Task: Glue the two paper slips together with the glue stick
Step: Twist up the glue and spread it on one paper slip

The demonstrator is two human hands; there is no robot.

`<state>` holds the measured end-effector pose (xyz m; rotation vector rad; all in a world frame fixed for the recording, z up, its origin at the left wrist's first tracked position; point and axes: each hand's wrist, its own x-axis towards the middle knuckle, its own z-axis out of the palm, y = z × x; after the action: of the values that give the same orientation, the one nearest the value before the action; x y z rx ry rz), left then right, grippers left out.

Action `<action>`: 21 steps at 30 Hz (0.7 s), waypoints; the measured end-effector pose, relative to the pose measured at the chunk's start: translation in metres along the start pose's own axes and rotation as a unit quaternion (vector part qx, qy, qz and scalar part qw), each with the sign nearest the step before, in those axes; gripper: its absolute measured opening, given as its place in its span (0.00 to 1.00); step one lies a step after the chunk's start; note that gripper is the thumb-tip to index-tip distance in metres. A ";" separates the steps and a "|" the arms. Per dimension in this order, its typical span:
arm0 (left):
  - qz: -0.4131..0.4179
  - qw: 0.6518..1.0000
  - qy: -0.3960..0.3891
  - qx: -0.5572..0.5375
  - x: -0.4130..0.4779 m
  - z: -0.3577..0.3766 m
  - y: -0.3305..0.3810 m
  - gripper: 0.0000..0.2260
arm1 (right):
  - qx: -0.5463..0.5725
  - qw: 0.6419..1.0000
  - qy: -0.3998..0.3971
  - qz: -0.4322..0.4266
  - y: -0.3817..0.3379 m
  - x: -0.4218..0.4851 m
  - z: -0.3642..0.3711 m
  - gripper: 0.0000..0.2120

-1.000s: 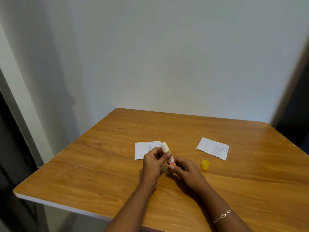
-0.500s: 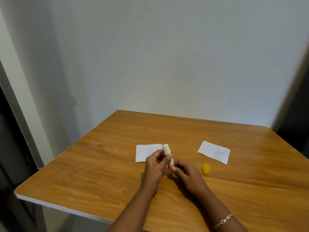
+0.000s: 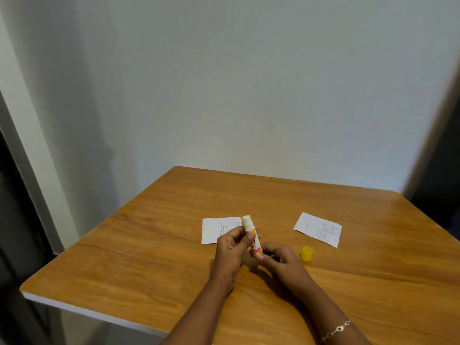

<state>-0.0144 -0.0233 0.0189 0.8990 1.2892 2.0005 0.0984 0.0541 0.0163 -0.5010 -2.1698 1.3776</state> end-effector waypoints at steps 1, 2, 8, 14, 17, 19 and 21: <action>0.007 1.000 0.003 -0.001 0.000 0.000 0.001 0.06 | 0.003 1.000 0.016 -0.001 0.000 0.000 0.001 0.12; 0.014 1.000 0.005 -0.001 0.000 0.000 0.001 0.05 | -0.002 0.999 0.034 0.000 0.001 0.001 0.002 0.17; 0.015 1.000 0.003 0.000 0.000 0.002 0.001 0.05 | -0.066 0.993 0.092 0.017 0.010 0.004 0.006 0.14; -0.011 1.000 -0.005 0.007 0.001 0.000 -0.002 0.06 | -0.016 1.000 -0.002 0.010 0.005 0.002 0.000 0.10; -0.003 1.000 0.004 0.001 0.001 0.000 0.000 0.05 | 0.039 0.999 0.004 0.016 0.004 0.001 -0.001 0.15; 0.006 1.000 0.013 -0.001 0.001 0.001 0.002 0.05 | 0.025 0.999 0.025 0.012 0.005 0.002 0.001 0.16; 0.009 1.000 0.015 -0.003 0.000 0.001 0.003 0.05 | 0.002 0.999 0.044 0.014 0.007 0.003 0.003 0.19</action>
<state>-0.0139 -0.0236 0.0225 0.8837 1.2952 2.0392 0.0945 0.0563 0.0097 -0.5815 -2.0975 1.3480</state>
